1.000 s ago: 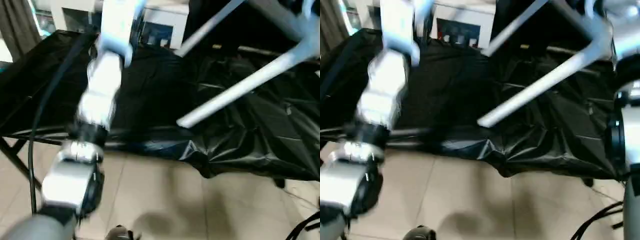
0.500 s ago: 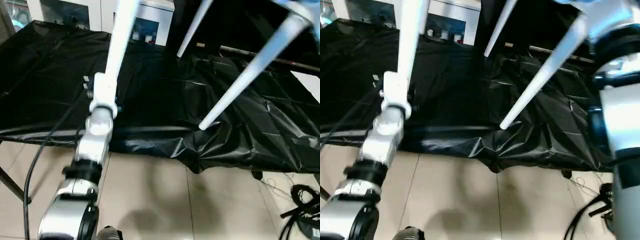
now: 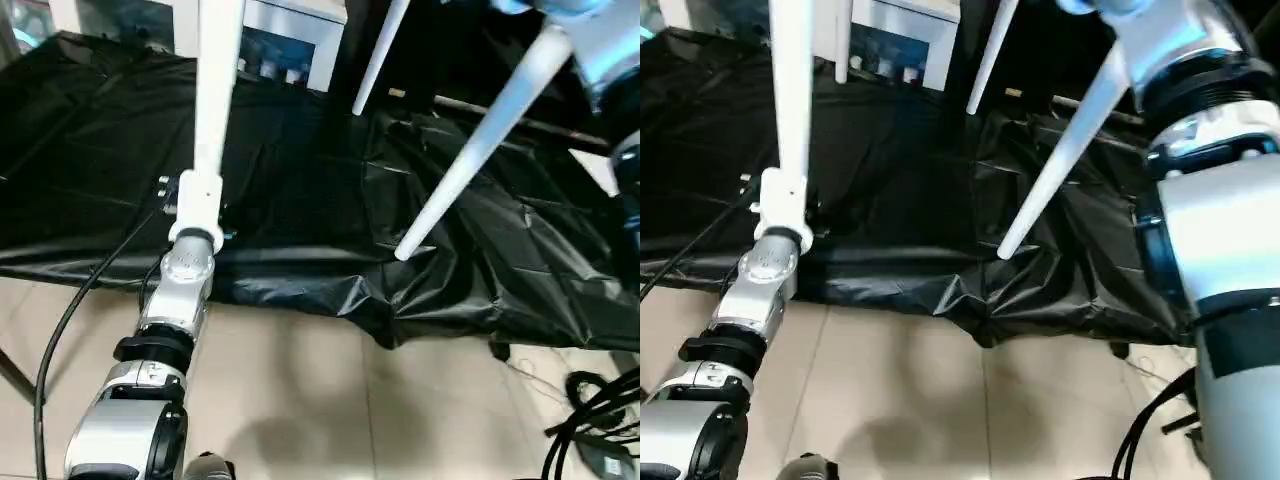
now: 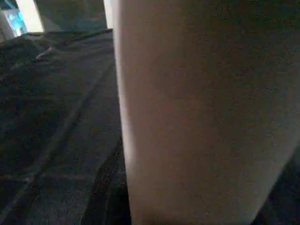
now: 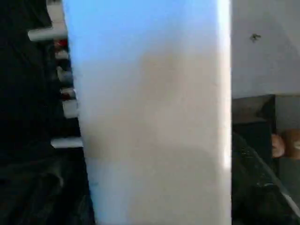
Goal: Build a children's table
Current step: Flip table
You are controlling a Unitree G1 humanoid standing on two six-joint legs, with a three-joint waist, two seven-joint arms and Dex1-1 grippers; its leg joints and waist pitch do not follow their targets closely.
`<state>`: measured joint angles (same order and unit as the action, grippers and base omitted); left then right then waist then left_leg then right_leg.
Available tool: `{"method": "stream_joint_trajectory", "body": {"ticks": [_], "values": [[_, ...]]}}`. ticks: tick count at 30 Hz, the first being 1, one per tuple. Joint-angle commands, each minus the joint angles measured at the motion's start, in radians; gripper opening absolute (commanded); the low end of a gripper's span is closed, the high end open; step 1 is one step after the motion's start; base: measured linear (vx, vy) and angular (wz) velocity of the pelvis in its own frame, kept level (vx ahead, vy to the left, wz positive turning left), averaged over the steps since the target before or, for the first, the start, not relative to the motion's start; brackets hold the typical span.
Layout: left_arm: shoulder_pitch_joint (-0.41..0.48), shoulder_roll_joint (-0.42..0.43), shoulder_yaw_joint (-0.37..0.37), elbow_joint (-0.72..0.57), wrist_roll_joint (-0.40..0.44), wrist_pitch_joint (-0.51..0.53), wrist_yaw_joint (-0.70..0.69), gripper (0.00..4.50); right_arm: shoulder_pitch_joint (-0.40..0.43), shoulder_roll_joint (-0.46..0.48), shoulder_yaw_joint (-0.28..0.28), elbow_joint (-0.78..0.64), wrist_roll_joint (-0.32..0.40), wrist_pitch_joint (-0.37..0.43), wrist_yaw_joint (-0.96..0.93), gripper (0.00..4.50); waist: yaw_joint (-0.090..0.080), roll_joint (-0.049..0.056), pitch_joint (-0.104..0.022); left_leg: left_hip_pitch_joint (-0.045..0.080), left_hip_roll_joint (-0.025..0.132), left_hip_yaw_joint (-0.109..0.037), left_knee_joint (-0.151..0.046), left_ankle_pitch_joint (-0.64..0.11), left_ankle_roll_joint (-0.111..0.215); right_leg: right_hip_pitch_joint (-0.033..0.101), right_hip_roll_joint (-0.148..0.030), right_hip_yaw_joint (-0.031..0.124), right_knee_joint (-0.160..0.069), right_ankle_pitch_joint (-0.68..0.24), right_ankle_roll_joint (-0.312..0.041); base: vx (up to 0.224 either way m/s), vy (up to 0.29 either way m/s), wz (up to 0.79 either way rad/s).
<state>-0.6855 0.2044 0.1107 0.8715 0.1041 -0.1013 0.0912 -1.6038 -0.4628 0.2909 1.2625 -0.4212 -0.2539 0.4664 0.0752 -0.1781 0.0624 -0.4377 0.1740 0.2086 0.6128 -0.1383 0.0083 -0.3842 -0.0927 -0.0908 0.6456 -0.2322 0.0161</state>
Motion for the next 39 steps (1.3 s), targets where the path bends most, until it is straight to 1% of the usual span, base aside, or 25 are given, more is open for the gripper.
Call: {"method": "stream_joint_trajectory", "body": {"ticks": [1,4,7,10,12,14,15,16,19,22,24,26,27,28,29,30,31,32,33,34,35,36,37,38,39], "values": [[-0.059,-0.007,0.001,0.031,-0.011,0.017,0.012,1.14,0.062,0.015,0.008,0.058,-0.001,-0.001,0.072,2.94,-0.019,0.041,-0.064,0.081,0.078,-0.056,-0.084,-0.633,-0.206,-0.031,-0.071,0.055,-0.087,-0.249,-0.125,0.000,0.000,0.00],[-0.069,0.001,0.004,0.057,-0.008,0.001,0.018,1.14,0.067,0.025,0.000,0.055,0.008,-0.016,0.079,3.04,-0.019,0.040,-0.063,0.081,0.078,-0.058,-0.084,-0.643,-0.211,-0.031,-0.072,0.055,-0.087,-0.256,-0.122,0.000,0.000,0.00],[-0.075,0.008,0.006,0.073,-0.006,-0.009,0.021,1.14,0.079,0.035,-0.007,0.044,0.022,-0.047,0.099,3.46,-0.022,0.040,-0.063,0.079,0.079,-0.058,-0.087,-0.638,-0.217,-0.030,-0.072,0.054,-0.084,-0.237,-0.127,0.000,0.000,0.00],[-0.080,0.013,0.005,0.086,-0.004,-0.014,0.023,1.14,0.092,0.042,-0.010,0.033,0.031,-0.069,0.115,3.55,-0.026,0.039,-0.064,0.077,0.079,-0.059,-0.086,-0.621,-0.211,-0.026,-0.074,0.055,-0.084,-0.218,-0.133,0.000,0.000,0.00],[-0.083,0.015,0.004,0.092,-0.004,-0.018,0.023,1.14,0.096,0.042,-0.008,0.030,0.029,-0.076,0.123,3.86,-0.026,0.039,-0.065,0.078,0.079,-0.058,-0.085,-0.618,-0.208,-0.026,-0.073,0.054,-0.083,-0.215,-0.137,0.000,0.000,0.00],[-0.088,0.017,0.001,0.104,-0.003,-0.024,0.023,1.14,0.106,0.039,0.000,0.022,0.023,-0.091,0.135,3.93,-0.026,0.039,-0.064,0.077,0.079,-0.057,-0.085,-0.610,-0.204,-0.025,-0.074,0.055,-0.083,-0.212,-0.141,0.000,0.000,0.00],[-0.092,0.019,0.000,0.114,-0.001,-0.029,0.024,1.14,0.115,0.032,0.017,0.012,0.008,-0.116,0.134,4.06,-0.026,0.039,-0.065,0.077,0.079,-0.058,-0.085,-0.604,-0.205,-0.023,-0.074,0.055,-0.082,-0.208,-0.141,0.000,0.000,0.00],[-0.096,0.019,-0.001,0.125,0.001,-0.035,0.025,1.14,0.120,0.027,0.027,0.005,-0.004,-0.133,0.130,4.06,-0.026,0.044,-0.065,0.079,0.078,-0.057,-0.085,-0.603,-0.207,-0.024,-0.072,0.054,-0.084,-0.198,-0.141,0.000,0.000,0.00],[-0.102,0.018,-0.004,0.136,0.005,-0.037,0.028,1.14,0.126,0.020,0.037,-0.006,-0.018,-0.158,0.115,4.42,-0.026,0.043,-0.066,0.079,0.078,-0.057,-0.084,-0.603,-0.207,-0.023,-0.073,0.054,-0.082,-0.197,-0.145,0.000,0.000,0.00],[-0.106,0.017,-0.006,0.146,0.007,-0.043,0.035,1.14,0.142,0.010,0.029,-0.051,-0.023,-0.232,0.029,4.49,-0.027,0.041,-0.065,0.079,0.079,-0.058,-0.084,-0.612,-0.210,-0.024,-0.075,0.053,-0.083,-0.215,-0.143,0.000,0.000,0.00],[-0.106,0.017,-0.006,0.148,0.007,-0.046,0.037,1.14,0.157,0.012,0.001,-0.086,0.011,-0.272,0.026,4.50,-0.027,0.039,-0.065,0.080,0.079,-0.058,-0.084,-0.613,-0.208,-0.025,-0.074,0.053,-0.084,-0.219,-0.140,0.000,0.000,0.00],[-0.105,0.019,-0.006,0.151,0.006,-0.050,0.038,1.14,0.175,0.017,-0.038,-0.130,0.057,-0.326,0.017,4.50,-0.027,0.037,-0.067,0.078,0.079,-0.059,-0.083,-0.604,-0.196,-0.021,-0.076,0.054,-0.085,-0.206,-0.137,0.000,0.000,0.00],[-0.104,0.019,-0.007,0.155,0.007,-0.053,0.038,1.14,0.186,0.024,-0.066,-0.155,0.093,-0.362,0.015,4.50,-0.027,0.039,-0.068,0.076,0.079,-0.058,-0.083,-0.594,-0.191,-0.018,-0.077,0.055,-0.086,-0.193,-0.135,0.000,0.000,0.00],[-0.104,0.020,-0.008,0.161,0.008,-0.055,0.038,1.14,0.200,0.035,-0.098,-0.180,0.144,-0.387,0.033,4.50,-0.027,0.046,-0.071,0.075,0.079,-0.061,-0.083,-0.584,-0.184,-0.016,-0.076,0.054,-0.082,-0.178,-0.137,0.000,0.000,0.00],[-0.104,0.021,-0.010,0.165,0.009,-0.056,0.038,1.14,0.213,0.035,-0.105,-0.202,0.161,-0.414,0.038,4.50,-0.029,0.042,-0.072,0.074,0.078,-0.058,-0.083,-0.574,-0.178,-0.015,-0.074,0.055,-0.083,-0.165,-0.138,0.000,0.000,0.00],[-0.104,0.021,-0.010,0.168,0.010,-0.057,0.038,1.14,0.220,0.034,-0.105,-0.214,0.166,-0.428,0.039,4.50,-0.026,0.042,-0.072,0.076,0.080,-0.059,-0.083,-0.563,-0.176,-0.016,-0.075,0.054,-0.082,-0.152,-0.139,0.000,0.000,0.00],[-0.106,0.021,-0.010,0.171,0.010,-0.057,0.037,1.14,0.233,0.031,-0.103,-0.234,0.168,-0.445,0.035,4.50,-0.025,0.047,-0.072,0.079,0.080,-0.057,-0.084,-0.553,-0.175,-0.018,-0.070,0.053,-0.079,-0.133,-0.146,0.000,0.000,0.00],[-0.108,0.022,-0.010,0.175,0.011,-0.058,0.038,1.14,0.254,0.033,-0.110,-0.266,0.190,-0.472,0.037,4.50,-0.024,0.044,-0.072,0.079,0.080,-0.055,-0.085,-0.547,-0.174,-0.018,-0.069,0.053,-0.081,-0.124,-0.147,0.000,0.000,0.00],[-0.110,0.023,-0.011,0.178,0.011,-0.059,0.039,1.14,0.286,0.041,-0.125,-0.317,0.242,-0.499,0.062,4.50,-0.023,0.044,-0.073,0.078,0.079,-0.054,-0.085,-0.536,-0.169,-0.014,-0.071,0.054,-0.080,-0.108,-0.149,0.000,0.000,0.00],[-0.110,0.023,-0.011,0.178,0.011,-0.059,0.040,1.14,0.292,0.042,-0.127,-0.327,0.249,-0.504,0.065,4.50,-0.022,0.043,-0.073,0.077,0.079,-0.054,-0.084,-0.526,-0.164,-0.011,-0.072,0.054,-0.079,-0.099,-0.148,0.000,0.000,0.00],[-0.111,0.023,-0.011,0.181,0.012,-0.061,0.041,1.14,0.332,0.047,-0.135,-0.394,0.297,-0.528,0.080,4.50,-0.021,0.044,-0.075,0.075,0.079,-0.055,-0.085,-0.512,-0.159,-0.009,-0.071,0.053,-0.077,-0.085,-0.147,0.000,0.000,0.00],[-0.112,0.024,-0.013,0.185,0.014,-0.062,0.045,1.14,0.361,0.050,-0.138,-0.439,0.319,-0.527,0.086,4.50,-0.018,0.042,-0.076,0.077,0.080,-0.054,-0.084,-0.488,-0.148,-0.006,-0.072,0.054,-0.076,-0.058,-0.148,0.000,0.000,0.00],[-0.111,0.024,-0.012,0.188,0.011,-0.073,0.040,1.14,0.433,0.058,-0.139,-0.536,0.354,-0.510,0.089,4.50,-0.019,0.041,-0.078,0.074,0.080,-0.054,-0.084,-0.461,-0.141,-0.002,-0.070,0.054,-0.072,-0.033,-0.151,0.000,0.000,0.00],[-0.111,0.024,-0.012,0.188,0.011,-0.073,0.040,1.14,0.433,0.058,-0.139,-0.536,0.354,-0.510,0.089,4.50,-0.017,0.049,-0.076,0.074,0.079,-0.055,-0.087,-0.445,-0.134,0.002,-0.068,0.054,-0.071,-0.016,-0.151,0.000,0.000,0.00],[-0.110,0.023,-0.010,0.192,0.004,-0.079,0.024,1.14,0.477,0.067,-0.142,-0.587,0.377,-0.486,0.096,4.50,-0.018,0.045,-0.077,0.074,0.081,-0.054,-0.086,-0.420,-0.126,0.003,-0.069,0.055,-0.069,0.013,-0.153,0.000,0.000,0.00]]}}
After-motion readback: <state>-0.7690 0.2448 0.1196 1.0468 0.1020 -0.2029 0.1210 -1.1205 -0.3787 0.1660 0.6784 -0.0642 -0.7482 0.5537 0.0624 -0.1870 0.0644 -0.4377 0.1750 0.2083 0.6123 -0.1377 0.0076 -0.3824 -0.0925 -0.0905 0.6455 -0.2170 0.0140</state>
